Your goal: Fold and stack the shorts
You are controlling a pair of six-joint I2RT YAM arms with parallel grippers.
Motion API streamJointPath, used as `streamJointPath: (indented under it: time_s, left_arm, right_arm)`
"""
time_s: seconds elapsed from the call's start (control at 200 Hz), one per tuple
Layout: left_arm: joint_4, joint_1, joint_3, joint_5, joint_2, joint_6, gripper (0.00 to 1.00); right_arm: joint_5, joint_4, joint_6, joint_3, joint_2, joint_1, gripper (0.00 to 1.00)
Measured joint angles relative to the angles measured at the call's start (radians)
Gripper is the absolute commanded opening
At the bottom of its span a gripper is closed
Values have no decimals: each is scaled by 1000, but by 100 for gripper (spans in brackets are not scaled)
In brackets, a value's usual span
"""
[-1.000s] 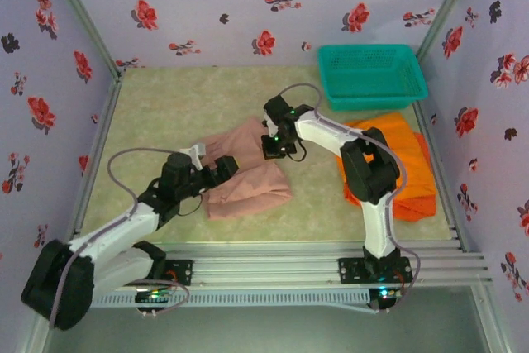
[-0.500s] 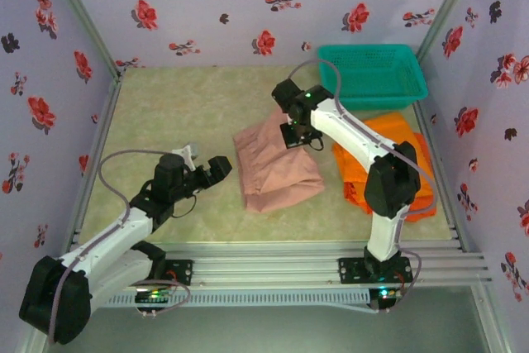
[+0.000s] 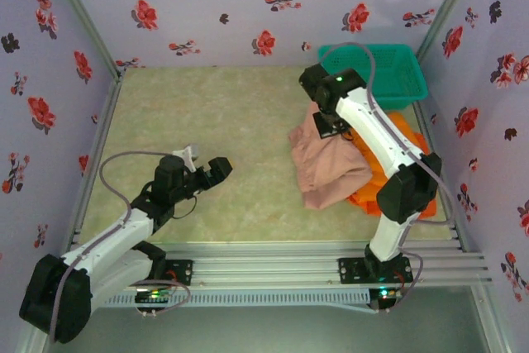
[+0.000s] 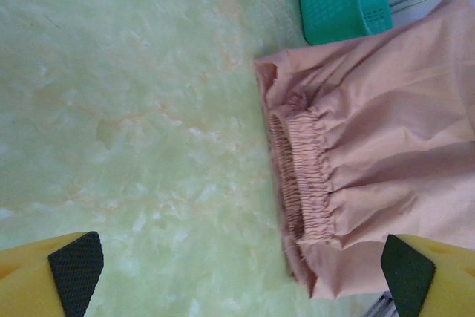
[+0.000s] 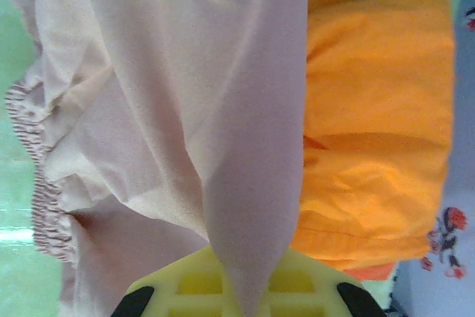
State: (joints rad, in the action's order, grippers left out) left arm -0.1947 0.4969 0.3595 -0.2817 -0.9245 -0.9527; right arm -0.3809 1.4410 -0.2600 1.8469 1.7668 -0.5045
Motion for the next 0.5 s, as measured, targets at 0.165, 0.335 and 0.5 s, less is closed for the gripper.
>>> streamJointPath:
  time_s: [0.165,0.335,0.5]
  left_arm:
    - [-13,-3,-3,-6,0,-6,100]
    - [-14,-5,-4,-7,0,-8,99]
    - [-18,-7,-10,-7,0,-10,99]
  right_arm:
    - [-47,50,26,20,-15,40,0]
    - [-84,84,51,61,-15,76,0]
    - [-135,120,76,100,-15,115,0]
